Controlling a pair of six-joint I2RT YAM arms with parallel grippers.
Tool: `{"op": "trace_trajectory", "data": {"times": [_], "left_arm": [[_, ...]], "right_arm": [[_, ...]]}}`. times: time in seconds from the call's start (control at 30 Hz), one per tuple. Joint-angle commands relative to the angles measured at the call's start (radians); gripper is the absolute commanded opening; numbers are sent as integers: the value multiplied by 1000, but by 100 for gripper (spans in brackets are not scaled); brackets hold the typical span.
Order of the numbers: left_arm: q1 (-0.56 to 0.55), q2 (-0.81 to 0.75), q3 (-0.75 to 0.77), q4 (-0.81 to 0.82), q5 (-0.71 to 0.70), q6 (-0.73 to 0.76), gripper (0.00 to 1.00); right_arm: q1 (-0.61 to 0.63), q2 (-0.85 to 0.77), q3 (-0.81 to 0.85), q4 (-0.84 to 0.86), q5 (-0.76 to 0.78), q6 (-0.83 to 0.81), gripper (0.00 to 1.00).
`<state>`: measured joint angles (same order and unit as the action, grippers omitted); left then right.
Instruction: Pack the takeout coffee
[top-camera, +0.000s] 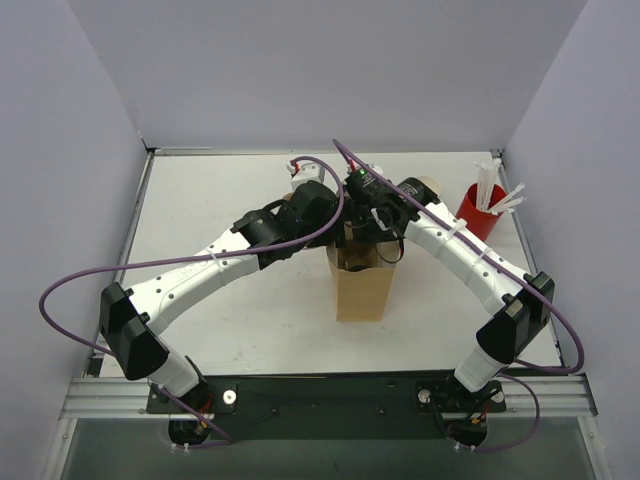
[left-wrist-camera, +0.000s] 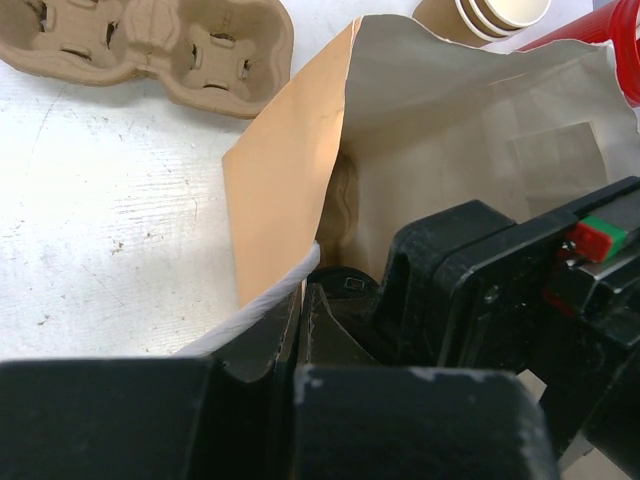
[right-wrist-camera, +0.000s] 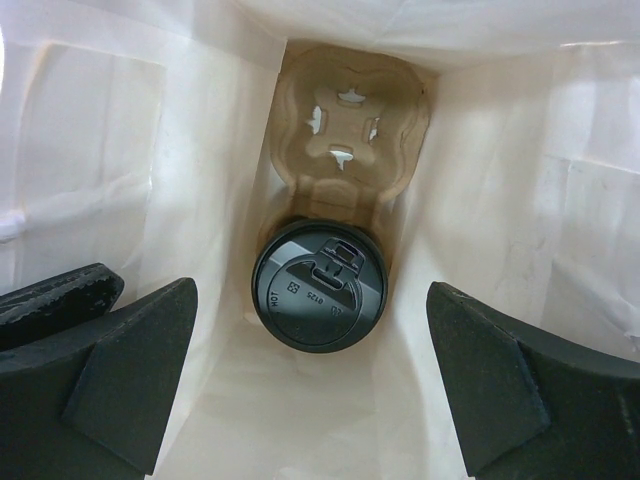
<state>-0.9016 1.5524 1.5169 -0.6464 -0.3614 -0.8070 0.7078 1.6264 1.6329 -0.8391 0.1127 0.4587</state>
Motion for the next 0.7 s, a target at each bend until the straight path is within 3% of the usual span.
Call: {"op": "trace_trajectory", "data": {"times": [0.0,0.67], "left_arm": [[4,-2,19,33,-1,12,0],[6,-3,20,24,-4,14,0]], "right_arm": [[5,-17,44,-41,10,-11,93],[-24,-48,68,-34,50,-26,93]]}}
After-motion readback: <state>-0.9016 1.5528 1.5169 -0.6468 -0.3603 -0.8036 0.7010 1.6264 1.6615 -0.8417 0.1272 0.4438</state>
